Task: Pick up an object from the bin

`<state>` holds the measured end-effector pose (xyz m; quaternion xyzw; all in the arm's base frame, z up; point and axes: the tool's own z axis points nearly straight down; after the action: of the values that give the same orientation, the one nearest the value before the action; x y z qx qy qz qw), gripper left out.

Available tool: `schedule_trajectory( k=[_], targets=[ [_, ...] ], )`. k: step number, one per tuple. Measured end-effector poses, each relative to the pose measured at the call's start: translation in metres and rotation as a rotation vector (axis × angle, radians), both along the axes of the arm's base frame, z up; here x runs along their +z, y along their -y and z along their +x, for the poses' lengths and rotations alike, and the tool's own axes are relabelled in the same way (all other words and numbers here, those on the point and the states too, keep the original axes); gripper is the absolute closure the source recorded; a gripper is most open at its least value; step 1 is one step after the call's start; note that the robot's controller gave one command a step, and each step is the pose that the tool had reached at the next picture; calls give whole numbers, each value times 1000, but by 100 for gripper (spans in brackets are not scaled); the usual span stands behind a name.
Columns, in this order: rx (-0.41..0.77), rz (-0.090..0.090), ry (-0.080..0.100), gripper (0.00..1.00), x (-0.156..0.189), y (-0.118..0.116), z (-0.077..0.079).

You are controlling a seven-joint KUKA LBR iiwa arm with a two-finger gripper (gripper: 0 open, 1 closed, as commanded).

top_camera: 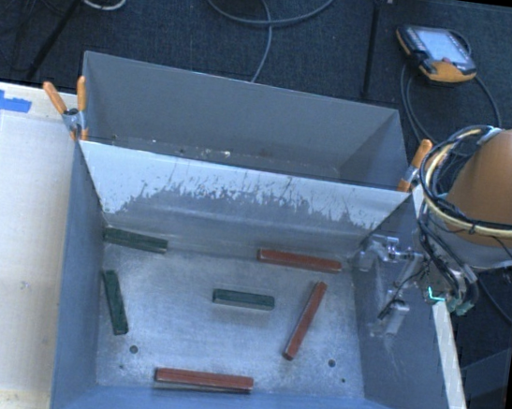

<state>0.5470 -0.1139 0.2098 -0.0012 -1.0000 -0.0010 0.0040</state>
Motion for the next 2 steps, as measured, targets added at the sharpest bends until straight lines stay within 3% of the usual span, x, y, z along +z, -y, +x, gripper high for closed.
schedule_trajectory(
  k=[1, 2],
  targets=[
    [3, -2, 7, 0, 4, 0, 2],
    [323, -2, 12, 0, -42, -19, 14]
  ],
)
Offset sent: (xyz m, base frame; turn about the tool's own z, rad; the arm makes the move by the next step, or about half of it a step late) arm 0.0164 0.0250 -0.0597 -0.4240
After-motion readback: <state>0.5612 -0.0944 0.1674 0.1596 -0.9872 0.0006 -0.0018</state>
